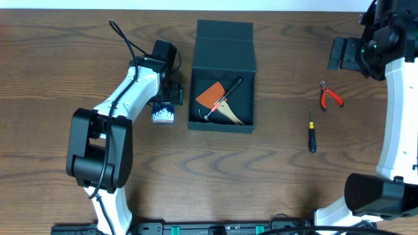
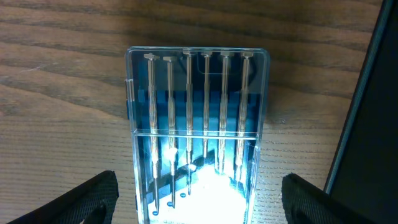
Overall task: Pack container
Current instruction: 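Lower the left gripper and close it on the screwdriver case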
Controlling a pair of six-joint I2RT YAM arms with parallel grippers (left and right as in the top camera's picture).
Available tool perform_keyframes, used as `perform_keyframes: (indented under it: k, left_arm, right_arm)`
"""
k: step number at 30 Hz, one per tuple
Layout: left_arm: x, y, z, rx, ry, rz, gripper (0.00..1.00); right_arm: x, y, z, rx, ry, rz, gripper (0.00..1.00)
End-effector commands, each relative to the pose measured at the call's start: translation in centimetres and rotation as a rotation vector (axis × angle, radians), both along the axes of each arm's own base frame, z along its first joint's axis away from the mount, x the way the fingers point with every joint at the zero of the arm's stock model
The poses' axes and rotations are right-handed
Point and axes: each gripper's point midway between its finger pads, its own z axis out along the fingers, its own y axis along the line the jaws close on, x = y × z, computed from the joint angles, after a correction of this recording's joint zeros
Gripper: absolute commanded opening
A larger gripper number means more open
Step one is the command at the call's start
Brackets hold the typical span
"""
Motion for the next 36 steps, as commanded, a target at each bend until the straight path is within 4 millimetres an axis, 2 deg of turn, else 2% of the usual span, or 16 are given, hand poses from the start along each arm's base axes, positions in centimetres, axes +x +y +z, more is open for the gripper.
perform_keyframes:
  k: [1, 12, 29, 36]
  left_arm:
    - [0.4, 0.1, -0.2, 0.002, -0.002, 0.025, 0.82]
    - [0.0, 0.2, -0.8, 0.006, 0.015, 0.025, 0.82]
    - [-0.7, 0.4, -3.6, 0.025, 0.085, 0.024, 0.82]
    - [-0.5, 0.4, -3.6, 0.023, 0.077, 0.024, 0.82]
  right_arm:
    - [-0.1, 0.1, 0.6, 0.006, -0.018, -0.008, 0.99]
    - [-0.1, 0.1, 0.6, 0.006, -0.018, -0.008, 0.99]
    - [-0.1, 0.1, 0.6, 0.006, -0.018, -0.008, 0.99]
    - [-0.1, 0.1, 0.6, 0.006, -0.018, -0.008, 0.99]
